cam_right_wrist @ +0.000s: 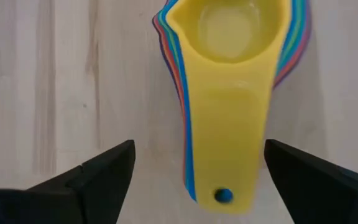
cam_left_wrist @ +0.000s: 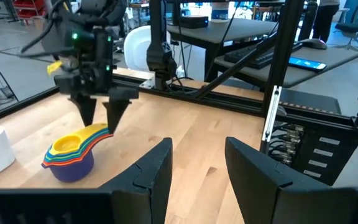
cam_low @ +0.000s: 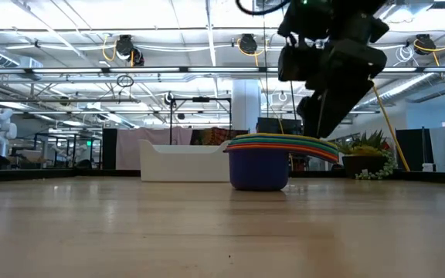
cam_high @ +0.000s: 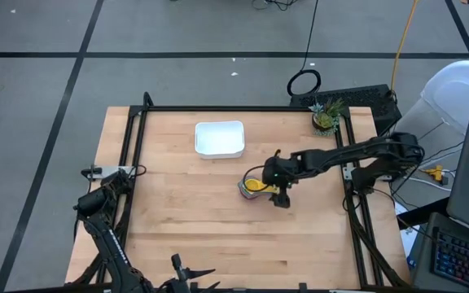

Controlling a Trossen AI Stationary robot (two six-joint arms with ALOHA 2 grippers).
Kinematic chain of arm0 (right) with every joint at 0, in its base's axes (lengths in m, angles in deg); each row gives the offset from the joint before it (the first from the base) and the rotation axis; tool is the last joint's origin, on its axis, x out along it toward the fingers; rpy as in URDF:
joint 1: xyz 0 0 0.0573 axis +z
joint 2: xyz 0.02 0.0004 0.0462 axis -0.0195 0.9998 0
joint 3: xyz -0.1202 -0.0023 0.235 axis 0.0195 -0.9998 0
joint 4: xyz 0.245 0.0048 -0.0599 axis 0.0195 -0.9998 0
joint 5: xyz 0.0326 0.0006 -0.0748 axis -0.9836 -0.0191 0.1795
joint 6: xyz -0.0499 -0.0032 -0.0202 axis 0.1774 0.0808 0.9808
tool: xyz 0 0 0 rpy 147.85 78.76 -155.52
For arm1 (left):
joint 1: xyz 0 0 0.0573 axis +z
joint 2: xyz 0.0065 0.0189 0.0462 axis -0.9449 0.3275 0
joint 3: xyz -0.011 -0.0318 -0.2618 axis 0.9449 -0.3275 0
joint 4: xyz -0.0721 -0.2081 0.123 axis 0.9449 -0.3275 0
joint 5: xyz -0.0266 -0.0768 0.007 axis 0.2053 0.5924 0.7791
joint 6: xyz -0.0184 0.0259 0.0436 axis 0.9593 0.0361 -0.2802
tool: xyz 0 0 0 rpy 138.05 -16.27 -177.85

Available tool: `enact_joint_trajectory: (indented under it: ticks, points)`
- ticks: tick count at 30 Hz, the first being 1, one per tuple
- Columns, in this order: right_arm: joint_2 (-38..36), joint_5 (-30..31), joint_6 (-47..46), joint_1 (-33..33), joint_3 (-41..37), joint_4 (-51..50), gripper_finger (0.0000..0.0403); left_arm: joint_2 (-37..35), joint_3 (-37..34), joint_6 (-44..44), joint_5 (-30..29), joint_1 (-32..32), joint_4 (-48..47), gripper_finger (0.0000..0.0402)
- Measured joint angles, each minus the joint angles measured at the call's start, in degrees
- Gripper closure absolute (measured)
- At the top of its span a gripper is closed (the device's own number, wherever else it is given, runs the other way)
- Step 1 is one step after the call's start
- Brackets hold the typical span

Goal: Nest measuring cups in basket
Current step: Put the stacked measuring cups into the bin

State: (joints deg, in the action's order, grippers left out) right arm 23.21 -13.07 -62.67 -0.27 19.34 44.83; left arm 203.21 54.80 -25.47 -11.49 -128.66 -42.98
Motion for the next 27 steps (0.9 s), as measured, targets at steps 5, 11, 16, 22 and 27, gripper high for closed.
enact_joint_trajectory:
  ticks: [5,11,16,22,27]
  points:
    - [1.95,-0.54,0.16,0.02,0.0,1.24,0.0058,0.0,0.0,0.07,0.04,-0.04,-0.18,0.025]
    - [1.91,1.63,0.88,0.0,0.0,2.95,0.0059,0.0,0.0,0.46,0.13,-0.04,-0.39,0.025]
    - [3.11,2.0,1.16,0.0,-0.02,2.31,0.006,0.0,0.0,0.39,0.13,-0.04,-0.38,0.025]
    - [6.78,1.58,2.78,0.0,4.26,-4.62,0.006,0.0,-0.02,0.38,0.39,-0.04,-1.05,0.025]
    - [12.09,2.54,5.67,0.02,11.66,-13.92,0.006,0.0,-0.02,0.69,0.44,-0.04,-1.23,0.025]
